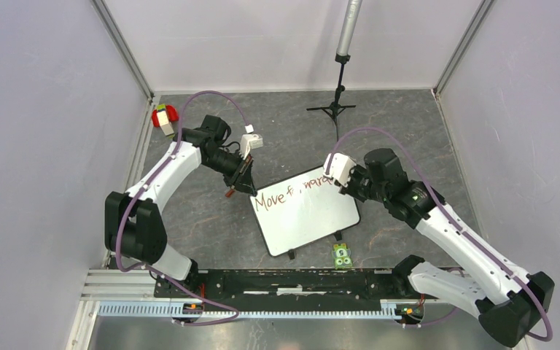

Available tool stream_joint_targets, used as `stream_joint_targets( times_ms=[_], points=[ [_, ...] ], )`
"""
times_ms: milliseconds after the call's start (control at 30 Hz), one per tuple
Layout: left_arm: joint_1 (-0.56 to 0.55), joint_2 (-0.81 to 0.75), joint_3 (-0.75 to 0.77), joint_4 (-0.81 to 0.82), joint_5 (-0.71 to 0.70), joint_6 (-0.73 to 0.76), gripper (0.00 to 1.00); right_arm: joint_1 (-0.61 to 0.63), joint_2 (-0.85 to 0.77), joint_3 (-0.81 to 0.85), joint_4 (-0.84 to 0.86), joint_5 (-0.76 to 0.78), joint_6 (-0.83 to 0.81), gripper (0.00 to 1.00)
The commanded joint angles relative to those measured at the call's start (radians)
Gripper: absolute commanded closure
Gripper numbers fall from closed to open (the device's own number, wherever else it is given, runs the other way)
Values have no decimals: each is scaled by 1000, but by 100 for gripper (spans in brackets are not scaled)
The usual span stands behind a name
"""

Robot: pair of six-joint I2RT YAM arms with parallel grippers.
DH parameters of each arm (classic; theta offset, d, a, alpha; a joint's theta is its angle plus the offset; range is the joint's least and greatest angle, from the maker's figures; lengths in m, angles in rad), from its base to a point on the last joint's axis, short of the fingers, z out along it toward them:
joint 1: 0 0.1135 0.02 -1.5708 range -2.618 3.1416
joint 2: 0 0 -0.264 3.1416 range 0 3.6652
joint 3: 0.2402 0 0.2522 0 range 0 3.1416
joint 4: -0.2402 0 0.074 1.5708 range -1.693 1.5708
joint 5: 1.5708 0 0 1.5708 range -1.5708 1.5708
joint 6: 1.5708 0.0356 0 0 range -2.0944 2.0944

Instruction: Write a sentence on the whiteboard

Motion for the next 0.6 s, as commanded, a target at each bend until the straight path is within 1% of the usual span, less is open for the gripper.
stream_joint_targets(
  times_ms=[0,67,133,200,267,300,333,400,500,533,567],
  points=[
    [-26,14,14,7,-66,17,66,-4,-43,80,28,-83,13,100],
    [-24,5,38,6,-63,-1,52,-5,-44,91,34,-109,22,100],
    [-13,-9,57,6,-45,-19,42,-4,-47,98,33,-139,25,100],
    [3,-30,66,30,-24,-56,36,-4,-51,98,43,-165,35,100],
    [27,-71,61,70,-2,-99,32,-4,-55,103,49,-190,44,100],
    [43,-94,50,94,10,-128,28,-4,-57,106,54,-201,49,100],
    [65,-121,34,139,22,-166,23,-3,-58,109,56,-211,52,100],
    [108,-182,2,209,52,-244,18,-4,-57,116,56,-232,64,100],
    [177,-281,-76,341,106,-409,4,-4,-58,118,73,-272,89,100],
    [185,-312,-107,375,100,-450,2,-3,-56,115,80,-288,97,100],
    [186,-334,-130,382,94,-459,1,-3,-53,109,86,-305,104,100]
  ],
)
